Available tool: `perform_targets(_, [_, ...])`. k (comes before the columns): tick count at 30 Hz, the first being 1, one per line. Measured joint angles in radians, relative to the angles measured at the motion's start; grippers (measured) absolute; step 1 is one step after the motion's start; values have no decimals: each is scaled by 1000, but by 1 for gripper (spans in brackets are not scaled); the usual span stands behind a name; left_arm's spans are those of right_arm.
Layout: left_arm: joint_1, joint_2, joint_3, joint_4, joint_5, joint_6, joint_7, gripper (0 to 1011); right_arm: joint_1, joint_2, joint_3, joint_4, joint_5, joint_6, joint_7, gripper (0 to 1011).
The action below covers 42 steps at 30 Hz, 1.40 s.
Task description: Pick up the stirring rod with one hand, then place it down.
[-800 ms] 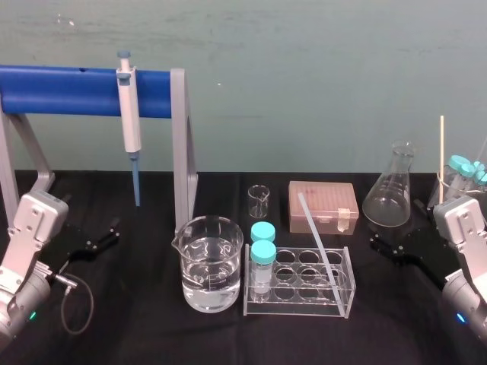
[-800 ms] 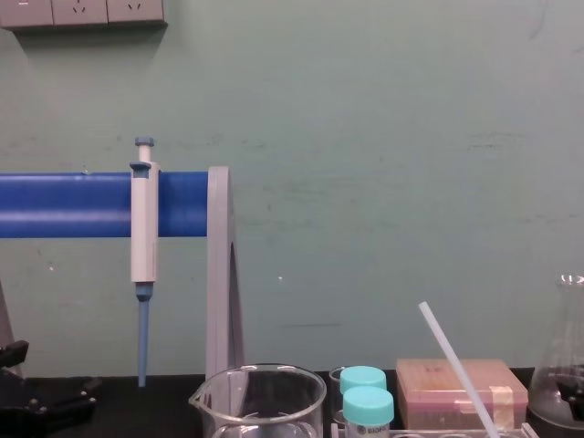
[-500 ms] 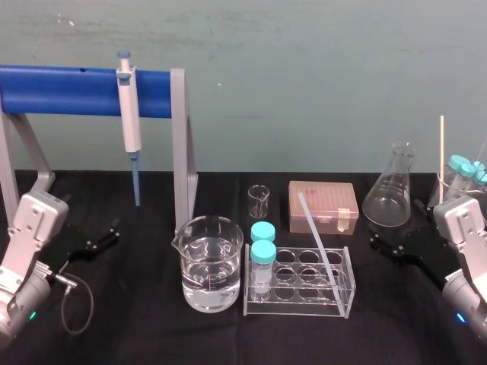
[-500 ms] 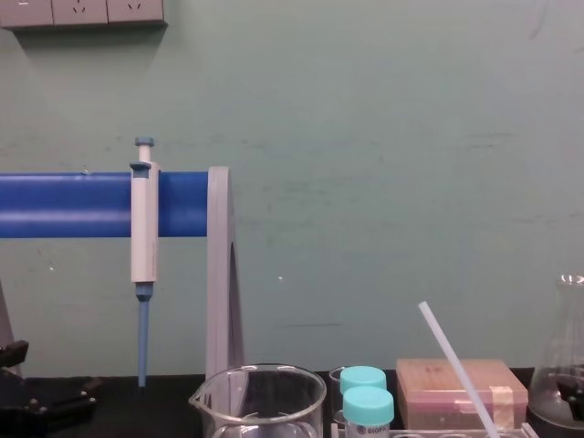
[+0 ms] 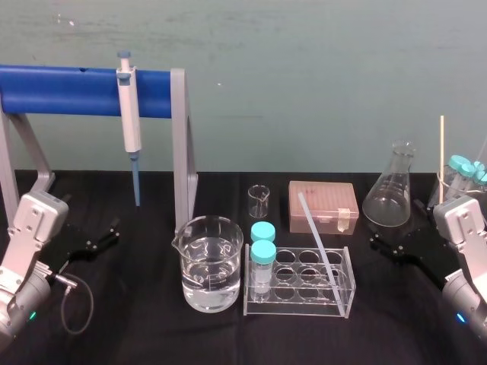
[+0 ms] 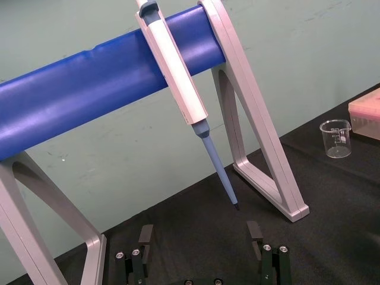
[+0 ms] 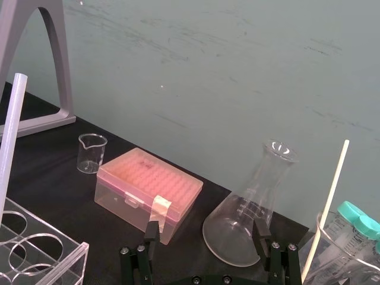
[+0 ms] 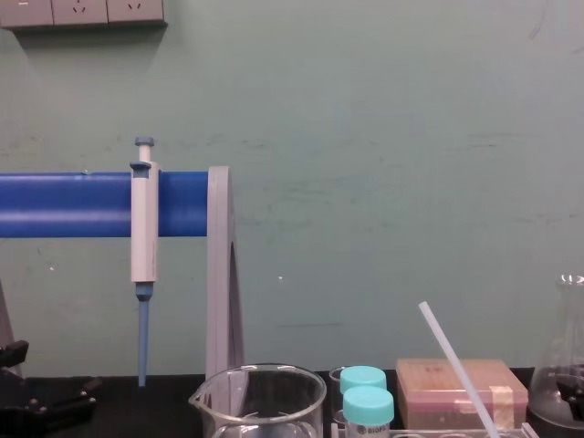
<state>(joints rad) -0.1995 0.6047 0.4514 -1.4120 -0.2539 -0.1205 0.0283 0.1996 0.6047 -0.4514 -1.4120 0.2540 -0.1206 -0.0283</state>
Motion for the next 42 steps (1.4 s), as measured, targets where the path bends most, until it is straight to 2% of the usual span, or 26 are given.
perform_targets(42, [0, 0, 0, 0, 0, 0, 0, 1000, 0, 0, 0, 0, 0, 0, 0, 1003])
